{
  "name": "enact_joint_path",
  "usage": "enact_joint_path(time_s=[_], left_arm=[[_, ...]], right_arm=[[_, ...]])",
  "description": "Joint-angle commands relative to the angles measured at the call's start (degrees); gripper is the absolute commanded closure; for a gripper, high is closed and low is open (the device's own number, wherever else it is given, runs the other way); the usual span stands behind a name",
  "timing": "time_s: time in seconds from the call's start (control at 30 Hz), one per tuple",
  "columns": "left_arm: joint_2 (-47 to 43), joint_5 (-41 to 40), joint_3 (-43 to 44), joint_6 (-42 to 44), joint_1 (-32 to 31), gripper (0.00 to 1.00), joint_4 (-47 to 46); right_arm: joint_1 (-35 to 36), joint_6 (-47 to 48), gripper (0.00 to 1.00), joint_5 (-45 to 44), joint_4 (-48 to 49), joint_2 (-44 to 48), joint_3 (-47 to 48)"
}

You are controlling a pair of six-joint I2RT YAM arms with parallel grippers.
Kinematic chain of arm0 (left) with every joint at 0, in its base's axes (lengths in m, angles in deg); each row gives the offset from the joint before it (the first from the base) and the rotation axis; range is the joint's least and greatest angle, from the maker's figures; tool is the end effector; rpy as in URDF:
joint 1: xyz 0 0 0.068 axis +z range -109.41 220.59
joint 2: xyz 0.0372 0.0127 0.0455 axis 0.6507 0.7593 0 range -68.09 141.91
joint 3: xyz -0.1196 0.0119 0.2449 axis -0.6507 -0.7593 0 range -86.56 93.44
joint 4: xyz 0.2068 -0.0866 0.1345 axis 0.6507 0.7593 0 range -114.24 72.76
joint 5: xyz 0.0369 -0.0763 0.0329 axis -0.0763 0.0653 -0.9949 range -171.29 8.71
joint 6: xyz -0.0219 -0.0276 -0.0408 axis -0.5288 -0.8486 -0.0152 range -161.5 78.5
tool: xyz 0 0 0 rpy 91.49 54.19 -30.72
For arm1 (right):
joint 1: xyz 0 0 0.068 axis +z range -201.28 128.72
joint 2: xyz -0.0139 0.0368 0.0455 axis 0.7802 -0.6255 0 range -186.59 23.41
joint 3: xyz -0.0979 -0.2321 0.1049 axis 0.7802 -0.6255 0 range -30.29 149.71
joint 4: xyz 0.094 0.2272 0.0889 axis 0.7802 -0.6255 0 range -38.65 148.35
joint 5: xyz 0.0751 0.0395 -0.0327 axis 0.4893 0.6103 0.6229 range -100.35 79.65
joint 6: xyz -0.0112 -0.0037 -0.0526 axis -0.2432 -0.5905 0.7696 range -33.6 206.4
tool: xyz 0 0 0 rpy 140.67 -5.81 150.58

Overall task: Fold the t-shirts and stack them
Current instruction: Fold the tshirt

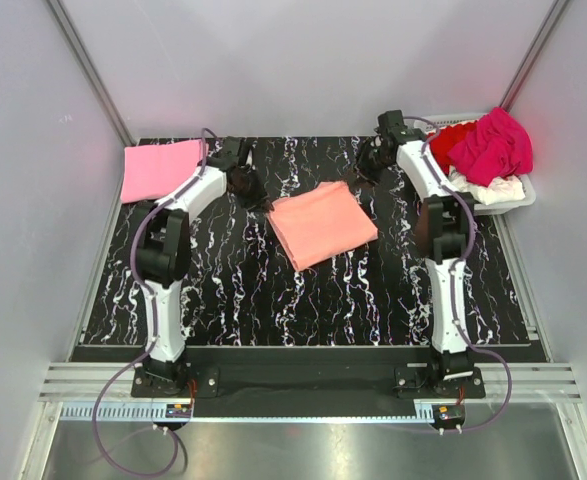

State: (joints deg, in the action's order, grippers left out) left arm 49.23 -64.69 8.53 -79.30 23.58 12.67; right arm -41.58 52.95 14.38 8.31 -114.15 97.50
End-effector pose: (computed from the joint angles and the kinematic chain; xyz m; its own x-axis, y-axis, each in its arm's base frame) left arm 0.4236 -0.1403 0.2181 -0.9063 -0.3369 -0.2550 -0.1708 0.8441 -0.5082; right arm 0.5100 0.1023 0.2173 -0.9095 0.3525 -0.2202 0.1690 0.7977 0.5789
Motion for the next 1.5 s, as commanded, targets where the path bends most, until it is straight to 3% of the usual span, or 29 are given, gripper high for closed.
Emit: enact_joint_path(time_s=[0.0, 0.07, 0.2, 0.33, 0.53, 0.73, 1.1, 1.47], left_arm=[[6.2, 3.2, 6.6, 2.6, 2.0, 0.75, 2.2], [9.5, 5.3, 8.6, 2.4, 3.2, 0.69, 1.2], [10.0, 6.1, 12.7, 3.9, 4.1, 0.6, 0.9], [5.0, 3.0, 12.0, 4.8, 3.8, 0.51, 1.3], [-7.4, -3.1, 2.7, 5.7, -0.1, 0.49, 1.7], [-16.4, -4.6, -10.5, 3.2, -5.2, 0.49, -1.7], [-28.3, -6.2, -24.2, -0.9, -10.8, 0.51, -4.3], [-32.3, -8.1, -27.4, -1.0, -11.3, 0.51, -3.6]], right_arm=[[-0.2, 0.4, 0.45, 1.7, -2.7, -5.6, 9.4], [-0.3, 0.1, 0.35, 2.2, -2.3, -8.1, 11.6], [-0.4, 0.5, 0.31, 2.4, 0.7, -6.8, 9.5], [-0.7, 2.6, 0.29, 0.1, 5.7, 2.0, -1.8], [-0.7, 4.1, 0.25, -3.4, 13.3, 17.9, -24.5], [-0.7, 4.4, 0.25, -7.2, 16.4, 25.9, -41.2], [-0.7, 4.6, 0.27, -5.6, 20.8, 23.7, -48.6], [4.0, 0.1, 0.28, -0.6, 23.0, 33.8, -58.4]])
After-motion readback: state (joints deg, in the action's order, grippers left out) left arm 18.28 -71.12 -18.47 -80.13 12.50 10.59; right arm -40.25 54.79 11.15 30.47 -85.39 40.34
